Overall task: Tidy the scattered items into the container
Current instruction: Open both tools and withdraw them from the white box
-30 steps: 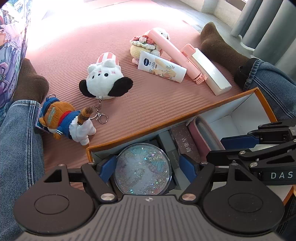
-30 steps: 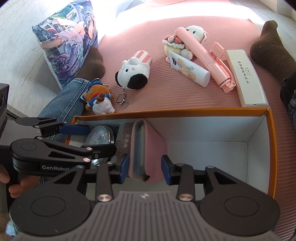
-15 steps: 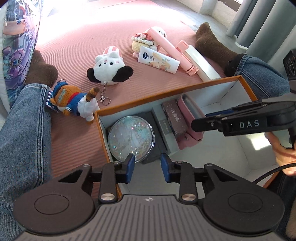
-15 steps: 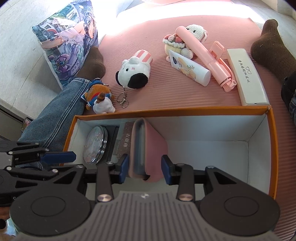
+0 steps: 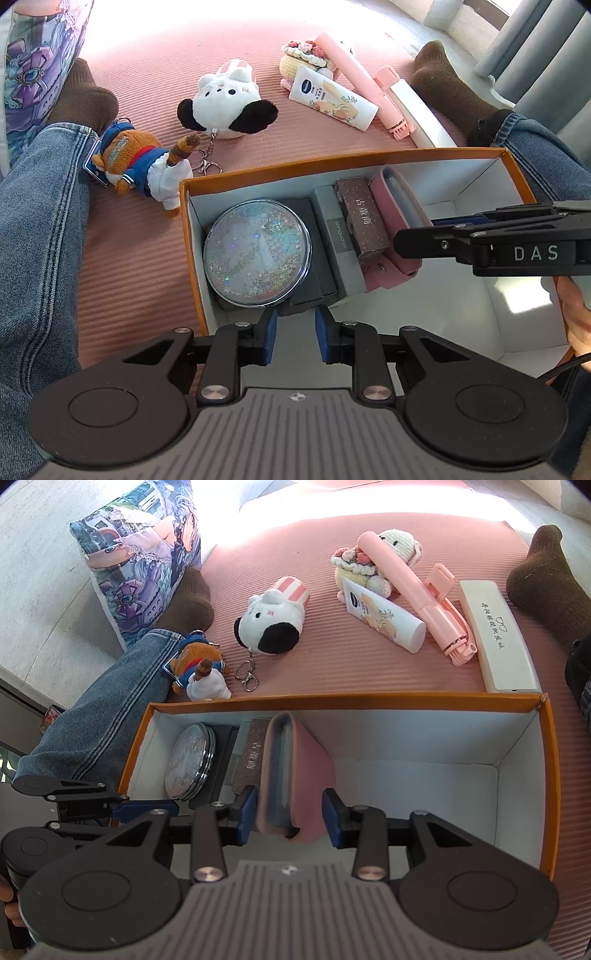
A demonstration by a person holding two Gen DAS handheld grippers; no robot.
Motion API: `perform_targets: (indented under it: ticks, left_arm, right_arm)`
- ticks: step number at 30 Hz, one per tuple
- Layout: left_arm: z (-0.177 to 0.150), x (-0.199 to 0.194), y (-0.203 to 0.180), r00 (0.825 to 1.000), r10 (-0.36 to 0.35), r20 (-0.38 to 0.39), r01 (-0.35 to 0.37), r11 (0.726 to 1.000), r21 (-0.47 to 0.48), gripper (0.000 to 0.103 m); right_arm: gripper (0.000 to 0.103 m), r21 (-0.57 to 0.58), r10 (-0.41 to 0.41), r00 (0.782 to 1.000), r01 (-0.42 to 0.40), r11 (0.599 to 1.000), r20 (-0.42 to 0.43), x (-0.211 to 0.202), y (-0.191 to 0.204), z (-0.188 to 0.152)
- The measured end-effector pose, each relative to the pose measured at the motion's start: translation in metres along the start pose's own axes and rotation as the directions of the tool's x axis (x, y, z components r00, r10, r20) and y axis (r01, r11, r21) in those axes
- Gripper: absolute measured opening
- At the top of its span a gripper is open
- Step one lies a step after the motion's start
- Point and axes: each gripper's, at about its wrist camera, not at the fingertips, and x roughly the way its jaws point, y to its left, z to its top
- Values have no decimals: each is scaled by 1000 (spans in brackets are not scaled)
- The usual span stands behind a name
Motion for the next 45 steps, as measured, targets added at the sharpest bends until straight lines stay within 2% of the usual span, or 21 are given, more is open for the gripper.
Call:
perform_targets:
  ticks: [2,4,9,12,14,16,25,29,31,39,45]
  left_arm:
    - [0,0,0,1000,-4,2,4,1000,-3,27]
    - [0,0,0,1000,-2,4,2,1000,-4,27]
    - [-1,1,-1,1000,-4,5,4,1000,-7,27]
    - [-1,1,-1,1000,-4,7,4,1000,-10,27]
    - [-1,2,-2,1000,-3,9,3,1000,-11,27]
    - [-1,1,-2,1000,-2,11,2,1000,-13,27]
    - [-2,0,-5,1000,8,16,-8,1000,1,30]
    - [-3,-3,-3,1000,-7,23,7,1000,-10,44]
    - [-4,-5,-4,1000,-7,27,8,1000,-11,48]
    - [-8,-18,-6,998,-23,65,24,1000,-18,48]
    - [-8,-38,-3,988,-35,153,41,998,-41,48]
  right_arm:
    - [41,-11,0,1000,0,1000,-4,2,1,0]
    - [32,0,20,1000,-20,1000,-10,3,1,0]
    - [32,31,55,998,-55,998,-8,6,1,1]
    - [32,80,78,997,-78,994,-3,7,-3,0]
    - [32,168,117,993,-116,979,3,6,-12,-1]
    - [33,204,138,990,-136,969,7,6,-17,-1]
    - [37,121,88,996,-88,989,4,4,-4,-3]
    - [39,103,60,998,-60,993,5,2,-3,-4]
    - [41,95,52,999,-53,994,7,0,-2,-5]
    - [46,59,15,1000,-16,998,21,-10,4,-8]
    - [51,-4,-13,998,13,1000,57,-30,10,-13]
